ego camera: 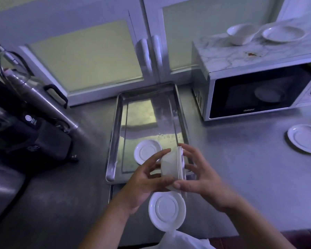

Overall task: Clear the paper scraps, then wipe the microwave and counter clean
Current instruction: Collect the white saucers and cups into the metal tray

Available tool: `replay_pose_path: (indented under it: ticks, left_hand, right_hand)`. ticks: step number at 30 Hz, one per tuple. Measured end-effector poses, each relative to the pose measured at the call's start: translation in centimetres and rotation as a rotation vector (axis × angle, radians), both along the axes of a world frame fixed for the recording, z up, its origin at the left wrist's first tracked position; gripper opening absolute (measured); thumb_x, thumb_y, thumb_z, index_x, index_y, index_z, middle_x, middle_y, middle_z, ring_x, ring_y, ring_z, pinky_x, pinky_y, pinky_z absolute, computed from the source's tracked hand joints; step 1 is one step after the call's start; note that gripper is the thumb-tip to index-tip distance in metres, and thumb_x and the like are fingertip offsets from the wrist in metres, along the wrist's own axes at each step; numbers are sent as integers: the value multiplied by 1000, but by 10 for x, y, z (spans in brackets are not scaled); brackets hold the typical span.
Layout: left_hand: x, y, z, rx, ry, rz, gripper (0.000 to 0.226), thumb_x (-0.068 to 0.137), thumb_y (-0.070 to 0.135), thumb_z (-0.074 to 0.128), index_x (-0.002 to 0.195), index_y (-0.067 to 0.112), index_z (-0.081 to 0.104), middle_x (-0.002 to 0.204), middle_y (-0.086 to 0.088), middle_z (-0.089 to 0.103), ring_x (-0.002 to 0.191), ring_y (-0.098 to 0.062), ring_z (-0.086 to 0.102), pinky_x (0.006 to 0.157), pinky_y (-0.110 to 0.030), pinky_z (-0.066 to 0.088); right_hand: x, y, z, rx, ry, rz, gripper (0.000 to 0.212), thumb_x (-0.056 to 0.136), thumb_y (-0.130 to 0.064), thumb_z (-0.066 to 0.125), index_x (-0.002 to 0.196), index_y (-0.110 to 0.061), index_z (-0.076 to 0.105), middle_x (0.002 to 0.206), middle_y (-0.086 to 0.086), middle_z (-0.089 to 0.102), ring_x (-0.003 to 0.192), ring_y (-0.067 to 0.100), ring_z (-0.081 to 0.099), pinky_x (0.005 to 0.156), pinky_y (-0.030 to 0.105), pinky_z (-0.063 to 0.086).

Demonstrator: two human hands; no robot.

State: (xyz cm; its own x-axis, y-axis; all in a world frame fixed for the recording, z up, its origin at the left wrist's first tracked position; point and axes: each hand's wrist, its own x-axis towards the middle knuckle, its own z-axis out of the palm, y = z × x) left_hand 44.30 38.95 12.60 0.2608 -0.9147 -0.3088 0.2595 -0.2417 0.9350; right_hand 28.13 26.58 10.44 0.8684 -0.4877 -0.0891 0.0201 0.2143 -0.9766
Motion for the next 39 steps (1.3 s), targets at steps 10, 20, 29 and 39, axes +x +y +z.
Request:
replay_pose_path:
  ticks: [10, 20, 29, 39]
  left_hand:
    - [109, -26, -95, 359, -322, 155, 65, 62, 46, 84, 121, 26, 65, 135, -6, 59, 115, -19, 61, 102, -42, 50]
    - [165, -109, -175, 640, -1126, -504, 127, 59, 74, 74, 155, 41, -3, 164, -7, -22, 151, -37, -15, 113, -65, 5]
    - [192, -82, -194, 700, -1191, -588, 128, 57, 74, 75, 154, 44, -5, 164, -5, -15, 150, -39, -8, 113, -65, 15]
    - [201, -60, -205, 637, -1216, -512, 130, 54, 76, 77, 153, 48, -2, 165, -1, -15, 151, -36, -10, 115, -65, 8]
  right_hand:
    - [23, 13, -14, -100, 324, -272, 86, 52, -44, 86, 127, -56, 47, 117, -25, 61, 106, 9, 63, 79, 32, 59]
    - [44, 24, -38, -323, 713, -384, 89, 68, -30, 90, 136, -51, 37, 133, -7, 38, 110, 11, 48, 71, 20, 48]
    - [131, -17, -76, -682, 1079, -141, 106, 66, -49, 84, 152, -42, 21, 154, 1, 24, 133, 36, 34, 108, 44, 37]
    - [202, -56, -131, -706, 1240, -49, 110, 72, -47, 79, 154, -44, 7, 164, 1, 6, 147, 43, 9, 109, 61, 35]
